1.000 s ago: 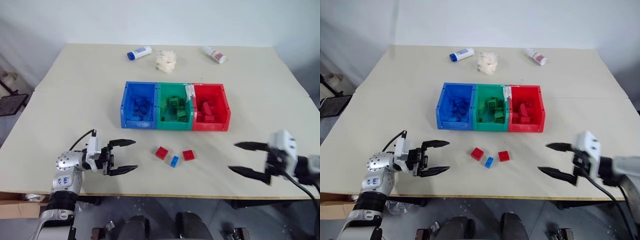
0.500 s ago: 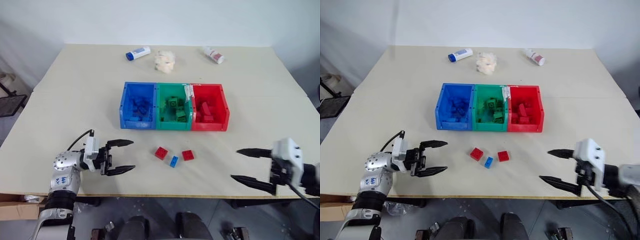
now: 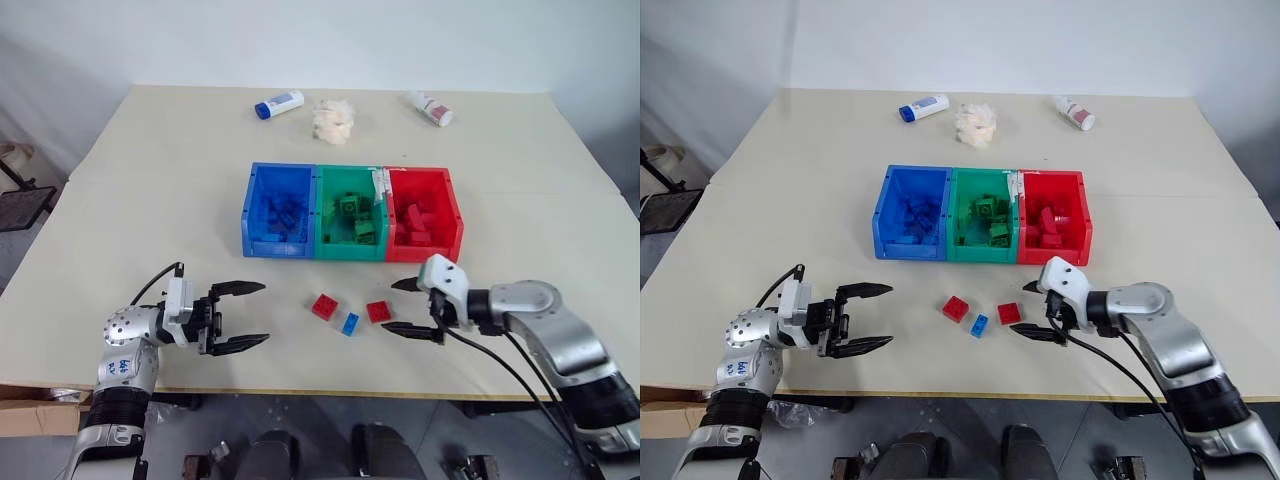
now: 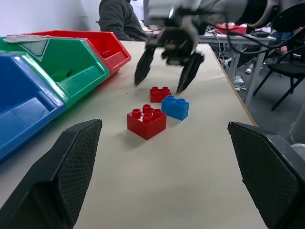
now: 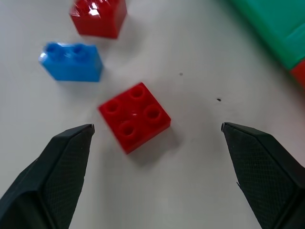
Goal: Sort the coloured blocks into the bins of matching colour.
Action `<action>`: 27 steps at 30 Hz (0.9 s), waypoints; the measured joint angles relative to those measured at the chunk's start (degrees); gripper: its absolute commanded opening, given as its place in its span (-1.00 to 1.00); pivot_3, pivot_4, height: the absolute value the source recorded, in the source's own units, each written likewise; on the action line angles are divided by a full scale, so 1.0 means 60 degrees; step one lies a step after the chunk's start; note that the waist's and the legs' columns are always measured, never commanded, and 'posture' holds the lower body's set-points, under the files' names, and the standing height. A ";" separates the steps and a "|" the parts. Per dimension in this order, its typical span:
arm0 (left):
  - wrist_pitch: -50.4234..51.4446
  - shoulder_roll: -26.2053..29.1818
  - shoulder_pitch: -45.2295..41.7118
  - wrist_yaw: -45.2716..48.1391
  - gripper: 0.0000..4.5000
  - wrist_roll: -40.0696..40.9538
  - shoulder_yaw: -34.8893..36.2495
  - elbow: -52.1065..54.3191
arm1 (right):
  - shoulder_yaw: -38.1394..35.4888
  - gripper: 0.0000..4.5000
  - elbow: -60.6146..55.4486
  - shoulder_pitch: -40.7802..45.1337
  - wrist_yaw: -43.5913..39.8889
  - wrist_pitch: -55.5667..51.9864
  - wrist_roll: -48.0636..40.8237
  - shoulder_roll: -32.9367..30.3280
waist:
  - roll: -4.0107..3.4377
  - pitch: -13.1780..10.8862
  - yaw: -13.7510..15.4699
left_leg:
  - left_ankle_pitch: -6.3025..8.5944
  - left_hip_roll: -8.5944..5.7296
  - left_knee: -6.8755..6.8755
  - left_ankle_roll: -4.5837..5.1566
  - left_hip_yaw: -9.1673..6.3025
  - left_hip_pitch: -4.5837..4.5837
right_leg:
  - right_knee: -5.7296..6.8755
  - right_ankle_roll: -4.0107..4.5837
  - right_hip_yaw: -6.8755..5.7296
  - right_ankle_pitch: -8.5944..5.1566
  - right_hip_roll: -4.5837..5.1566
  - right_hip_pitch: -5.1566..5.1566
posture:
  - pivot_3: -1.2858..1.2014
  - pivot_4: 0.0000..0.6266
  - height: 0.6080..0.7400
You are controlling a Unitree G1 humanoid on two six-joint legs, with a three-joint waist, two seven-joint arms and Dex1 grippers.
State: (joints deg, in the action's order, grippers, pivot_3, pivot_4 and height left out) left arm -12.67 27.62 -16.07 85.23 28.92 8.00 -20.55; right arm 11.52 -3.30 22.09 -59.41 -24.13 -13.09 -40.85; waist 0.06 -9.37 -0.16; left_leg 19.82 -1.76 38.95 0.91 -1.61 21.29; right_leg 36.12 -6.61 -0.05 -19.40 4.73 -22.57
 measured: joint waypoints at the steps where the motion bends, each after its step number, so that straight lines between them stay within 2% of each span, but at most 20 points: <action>1: 0.0000 -0.0010 0.0042 -0.0021 1.00 0.0001 -0.0004 0.0030 | 0.0004 0.59 0.0116 0.0055 0.0009 0.0082 0.0051 0.0059 | 0.0000 0.0000 -0.0003 | 0.0000 0.0000 0.0003 -0.0001 0.0000 0.0000 | 0.0000 0.0000 0.0000 0.0000 -0.0001 0.0001 | 0.03 -0.52 1.00; 9: 0.0003 -0.0008 0.0315 -0.0161 1.00 0.0025 0.0000 0.0347 | 0.0103 -0.61 0.0225 0.0056 -0.0199 0.0477 0.0138 0.0237 | -0.0001 -0.0001 -0.0004 | -0.0001 0.0001 0.0004 -0.0004 -0.0001 -0.0001 | 0.0013 0.0000 0.0000 0.0000 -0.0001 -0.0001 | 0.03 -0.52 1.00; 12: 0.0003 -0.0008 0.0367 -0.0173 1.00 0.0027 -0.0001 0.0369 | 0.0099 -0.99 0.0101 -0.0054 -0.0214 0.0480 0.0053 0.0313 | -0.0003 -0.0002 -0.0005 | -0.0001 0.0001 0.0004 -0.0004 -0.0001 -0.0001 | 0.0012 0.0000 0.0000 0.0000 -0.0001 -0.0001 | 0.03 -0.52 1.00; 20: 0.0000 0.0002 0.0396 -0.0166 1.00 0.0040 0.0004 0.0347 | -0.0169 -0.99 -0.0419 -0.0156 -0.0215 0.0411 -0.0181 0.0314 | -0.0005 -0.0003 -0.0001 | -0.0001 0.0001 0.0004 -0.0005 -0.0002 -0.0001 | 0.0012 0.0000 -0.0001 0.0000 -0.0001 -0.0001 | 0.03 -0.52 1.00; 23: 0.0000 0.0003 0.0374 -0.0160 1.00 0.0040 0.0004 0.0339 | -0.0140 -0.72 -0.0667 -0.0119 -0.0297 0.0220 -0.0183 0.0112 | -0.0009 -0.0006 -0.0001 | 0.0000 0.0001 0.0004 -0.0005 -0.0003 0.0000 | 0.0010 0.0000 0.0000 0.0000 0.0000 -0.0001 | 0.03 -0.52 1.00; 27: -0.0001 0.0003 0.0341 -0.0162 1.00 0.0040 0.0006 0.0336 | -0.0139 -0.11 -0.0853 -0.0079 -0.0456 -0.0042 -0.0192 -0.0095 | -0.0010 -0.0006 0.0001 | 0.0000 0.0001 0.0002 -0.0005 -0.0004 0.0000 | 0.0008 0.0000 -0.0001 0.0000 0.0000 -0.0001 | 0.03 -0.52 1.00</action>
State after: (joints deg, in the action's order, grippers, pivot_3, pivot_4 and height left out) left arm -12.67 27.63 -14.02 84.26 29.16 8.04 -18.54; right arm 10.69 -8.42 21.62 -62.14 -24.38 -14.24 -41.42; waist 0.00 -9.40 -0.16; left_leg 19.82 -1.75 38.96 0.88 -1.64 21.29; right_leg 36.17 -6.61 -0.05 -19.40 4.73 -22.58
